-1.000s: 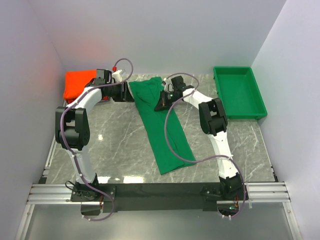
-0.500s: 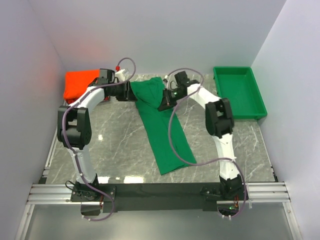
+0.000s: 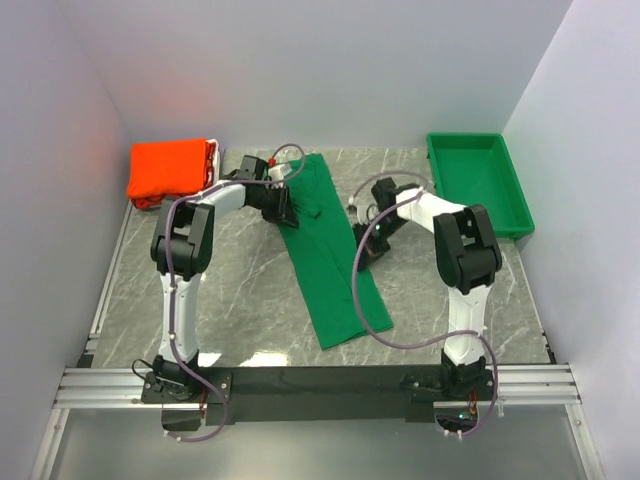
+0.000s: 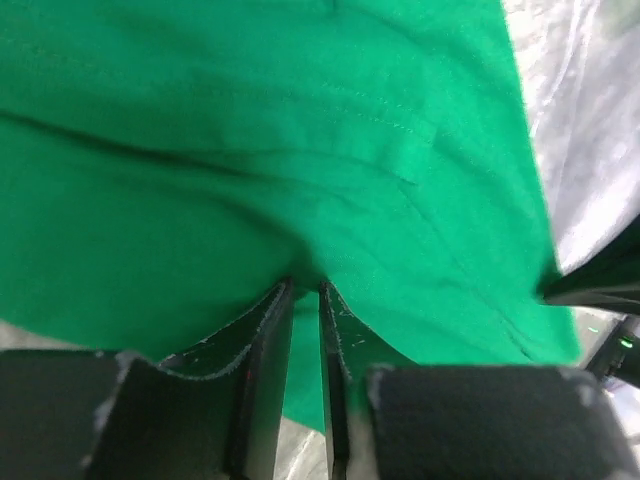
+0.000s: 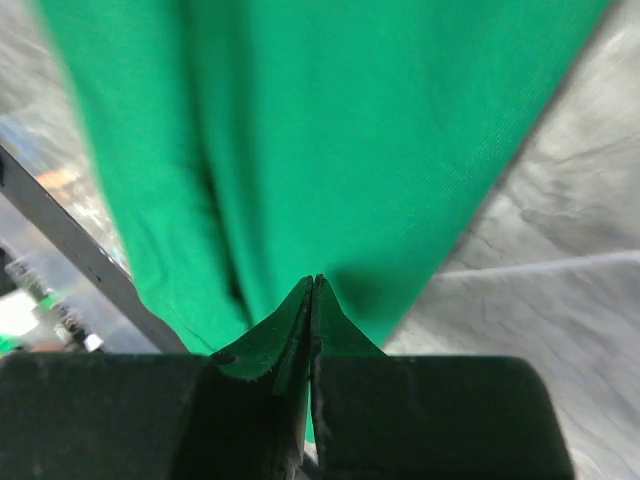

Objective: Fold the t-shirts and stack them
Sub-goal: Fold the tshirt

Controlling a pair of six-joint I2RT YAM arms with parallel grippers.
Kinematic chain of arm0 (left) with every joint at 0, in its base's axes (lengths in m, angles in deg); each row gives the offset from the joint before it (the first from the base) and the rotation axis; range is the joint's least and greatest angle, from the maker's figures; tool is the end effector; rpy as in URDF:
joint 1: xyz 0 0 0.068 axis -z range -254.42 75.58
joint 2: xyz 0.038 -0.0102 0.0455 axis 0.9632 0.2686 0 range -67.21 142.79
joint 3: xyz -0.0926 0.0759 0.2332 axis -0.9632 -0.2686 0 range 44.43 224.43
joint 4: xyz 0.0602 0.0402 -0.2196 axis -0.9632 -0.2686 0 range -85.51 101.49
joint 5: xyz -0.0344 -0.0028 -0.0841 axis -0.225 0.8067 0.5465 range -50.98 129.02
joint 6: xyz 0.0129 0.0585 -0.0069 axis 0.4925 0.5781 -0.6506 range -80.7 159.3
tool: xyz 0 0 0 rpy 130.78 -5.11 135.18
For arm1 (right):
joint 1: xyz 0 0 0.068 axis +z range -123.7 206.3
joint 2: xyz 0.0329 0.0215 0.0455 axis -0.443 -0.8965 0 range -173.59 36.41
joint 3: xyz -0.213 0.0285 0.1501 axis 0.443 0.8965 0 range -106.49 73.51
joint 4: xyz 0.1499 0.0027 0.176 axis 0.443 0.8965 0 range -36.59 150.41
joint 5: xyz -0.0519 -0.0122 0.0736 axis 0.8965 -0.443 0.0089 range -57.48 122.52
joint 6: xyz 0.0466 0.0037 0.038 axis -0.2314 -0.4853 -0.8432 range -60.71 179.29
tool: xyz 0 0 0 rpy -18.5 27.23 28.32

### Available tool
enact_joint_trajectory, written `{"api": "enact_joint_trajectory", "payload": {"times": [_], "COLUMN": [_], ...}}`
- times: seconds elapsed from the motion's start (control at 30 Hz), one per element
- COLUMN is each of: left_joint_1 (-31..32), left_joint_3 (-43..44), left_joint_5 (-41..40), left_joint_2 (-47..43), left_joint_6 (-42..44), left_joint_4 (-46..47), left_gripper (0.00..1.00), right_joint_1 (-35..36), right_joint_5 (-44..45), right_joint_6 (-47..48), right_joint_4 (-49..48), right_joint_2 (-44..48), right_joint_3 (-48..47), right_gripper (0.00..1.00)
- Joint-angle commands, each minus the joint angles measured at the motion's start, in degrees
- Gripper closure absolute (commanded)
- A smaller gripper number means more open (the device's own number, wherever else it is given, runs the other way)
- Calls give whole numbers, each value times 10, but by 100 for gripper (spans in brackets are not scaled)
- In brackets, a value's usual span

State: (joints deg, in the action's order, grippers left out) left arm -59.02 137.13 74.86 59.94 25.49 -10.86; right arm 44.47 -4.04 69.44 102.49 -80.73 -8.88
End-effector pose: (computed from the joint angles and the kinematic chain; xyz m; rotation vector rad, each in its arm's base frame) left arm 0.4194 -0.1427 0.1522 0.2830 2.5607 -0.9950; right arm 0.3298 0.1362 0.1577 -0.7662 2.8231 0.9746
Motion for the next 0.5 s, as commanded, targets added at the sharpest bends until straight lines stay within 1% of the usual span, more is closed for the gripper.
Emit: {"api": "enact_joint_trajectory", "payload": {"times": [0.0, 0.1, 0.2, 0.23, 0.3, 0.33, 0.4, 0.47], "left_joint_1": [-5, -8, -19, -23, -34, -37, -47, -55], "left_joint_3": [41, 59, 116, 168, 234, 300, 356, 364], "left_joint_5": [-36, -46, -50, -43, -47, -53, -61, -59], "left_joint_2": [24, 42, 77, 107, 146, 184, 208, 214], "left_joint_6": [14, 33, 67, 76, 94, 100, 111, 119], "left_joint_4": [-30, -45, -73, -87, -138, -153, -168, -150], "left_gripper": [75, 75, 73, 72, 72, 72, 71, 66], "right_joint_1": [1, 4, 7, 10, 14, 22, 32, 45], "right_joint_5": [-12, -34, -63, -82, -97, -106, -114, -121], "right_joint_6": [-20, -55, -81, -95, -118, -137, -156, -188], "right_joint_4": [-25, -44, -48, -49, -67, -74, -94, -116], "right_joint_2": [-17, -47, -84, -94, -120, -128, -151, -168], "right_joint_3": [24, 26, 0, -7, -31, -41, -79, -116], "right_gripper": [96, 96, 96, 96, 96, 95, 95, 94]}}
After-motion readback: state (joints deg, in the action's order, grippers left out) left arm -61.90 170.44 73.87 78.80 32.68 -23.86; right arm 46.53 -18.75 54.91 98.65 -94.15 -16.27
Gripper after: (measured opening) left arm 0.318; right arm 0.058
